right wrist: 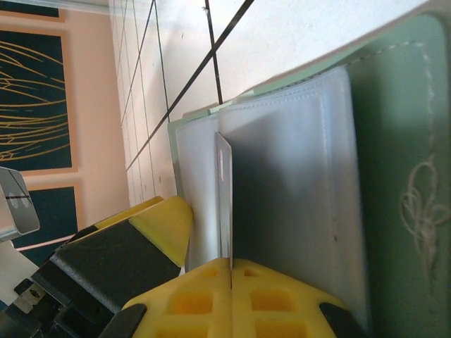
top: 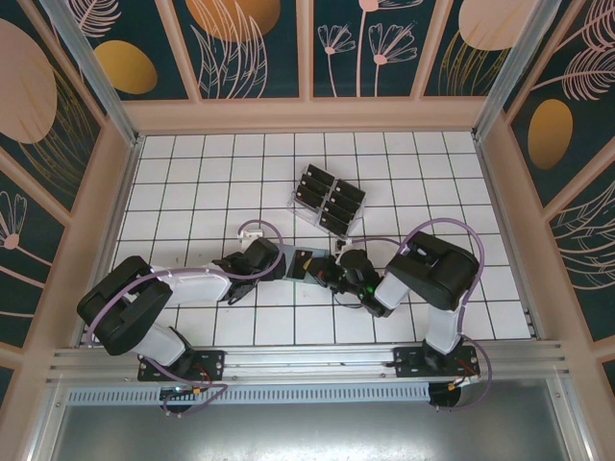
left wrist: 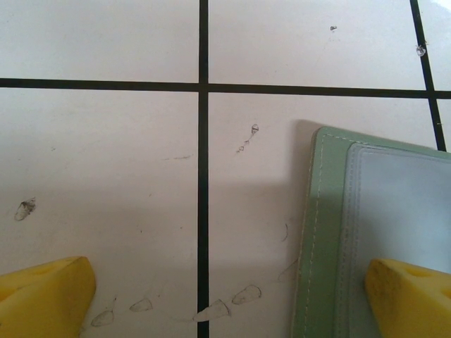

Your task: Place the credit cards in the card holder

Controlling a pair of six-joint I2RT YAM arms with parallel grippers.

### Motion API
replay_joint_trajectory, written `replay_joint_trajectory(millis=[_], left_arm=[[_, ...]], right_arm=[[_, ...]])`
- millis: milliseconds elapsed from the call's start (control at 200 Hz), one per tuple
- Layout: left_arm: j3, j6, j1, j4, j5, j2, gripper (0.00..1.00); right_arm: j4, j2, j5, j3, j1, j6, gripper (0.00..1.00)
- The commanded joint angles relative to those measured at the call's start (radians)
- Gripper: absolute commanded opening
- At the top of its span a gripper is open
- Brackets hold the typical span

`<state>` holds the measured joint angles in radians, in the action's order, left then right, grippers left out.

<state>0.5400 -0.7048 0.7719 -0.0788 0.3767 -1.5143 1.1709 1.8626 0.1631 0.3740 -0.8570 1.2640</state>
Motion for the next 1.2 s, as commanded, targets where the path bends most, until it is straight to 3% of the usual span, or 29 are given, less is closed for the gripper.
replay_joint_trajectory(millis=[0,545,716,791,901,1196], left_arm=[[-0.046,-0.022,-0.001,0.072,-0.038,-0.038,0.99],[-0.043,-0.021,0.000,0.067,-0.050,-0.036,0.98],[-0.033,-0.010,0.000,0.087,-0.052,-0.001,0.98],[-0.019,-0.006,-0.001,0.106,-0.042,0.019,0.99],[-0.005,-0.001,-0.001,0.127,-0.035,0.047,0.99],[0.009,0.002,0.000,0.151,-0.040,0.084,0.98]], right_arm=[[-0.033,0.031,0.021,0.019,-0.002,0.003,0.00],[-0.112,0.037,0.052,0.075,0.003,-0.020,0.00],[-0.173,-0.006,0.043,0.071,0.005,-0.052,0.37],[-0.185,-0.020,0.040,0.063,0.007,-0.058,0.46],[-0.199,-0.034,0.038,0.050,0.013,-0.064,0.51],[-0.337,-0.101,0.049,0.031,0.054,-0.121,0.52]])
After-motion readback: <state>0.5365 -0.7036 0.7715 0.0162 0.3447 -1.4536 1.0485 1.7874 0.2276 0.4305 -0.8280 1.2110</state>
